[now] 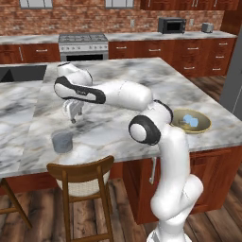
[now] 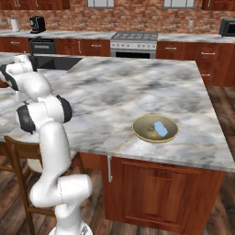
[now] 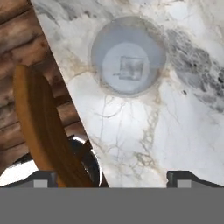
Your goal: There are four ice cubes in the ice bowl. Place two ice cubes in each glass of water.
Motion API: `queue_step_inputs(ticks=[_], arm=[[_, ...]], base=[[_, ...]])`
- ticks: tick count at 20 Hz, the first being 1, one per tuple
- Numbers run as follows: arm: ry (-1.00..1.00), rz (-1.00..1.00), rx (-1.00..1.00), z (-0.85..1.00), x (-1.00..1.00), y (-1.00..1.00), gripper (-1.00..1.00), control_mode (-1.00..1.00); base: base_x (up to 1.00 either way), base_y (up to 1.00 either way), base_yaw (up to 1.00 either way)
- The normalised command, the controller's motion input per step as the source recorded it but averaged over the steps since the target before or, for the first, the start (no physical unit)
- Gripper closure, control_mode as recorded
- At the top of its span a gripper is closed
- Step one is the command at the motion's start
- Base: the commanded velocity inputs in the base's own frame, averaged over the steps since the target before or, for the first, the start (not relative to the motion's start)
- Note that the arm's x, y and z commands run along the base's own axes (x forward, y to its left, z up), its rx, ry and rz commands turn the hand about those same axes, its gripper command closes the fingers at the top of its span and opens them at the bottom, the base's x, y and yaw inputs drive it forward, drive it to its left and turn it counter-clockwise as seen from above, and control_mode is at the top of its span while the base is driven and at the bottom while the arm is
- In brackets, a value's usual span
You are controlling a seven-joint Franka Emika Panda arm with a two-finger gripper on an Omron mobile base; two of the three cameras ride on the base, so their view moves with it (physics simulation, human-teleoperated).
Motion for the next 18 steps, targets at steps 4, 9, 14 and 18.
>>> queue_step_inputs(ticks=[4,9,14,18], arm=[[-0.09,-0.21,0.09,-0.02,-0.49,-1.00,-1.00,-1.00],[-0.01,-0.29,0.17,0.40,-0.08,-1.00,-1.00,-1.00],[0.00,-0.33,0.19,0.63,0.00,-1.00,-1.00,-1.00],[0.00,-0.41,0.19,0.27,0.00,-1.00,-1.00,-1.00]], base=[[0.00,0.00,0.00],[0.00,0.00,0.00],[0.00,0.00,0.00],[0.00,0.00,0.00]])
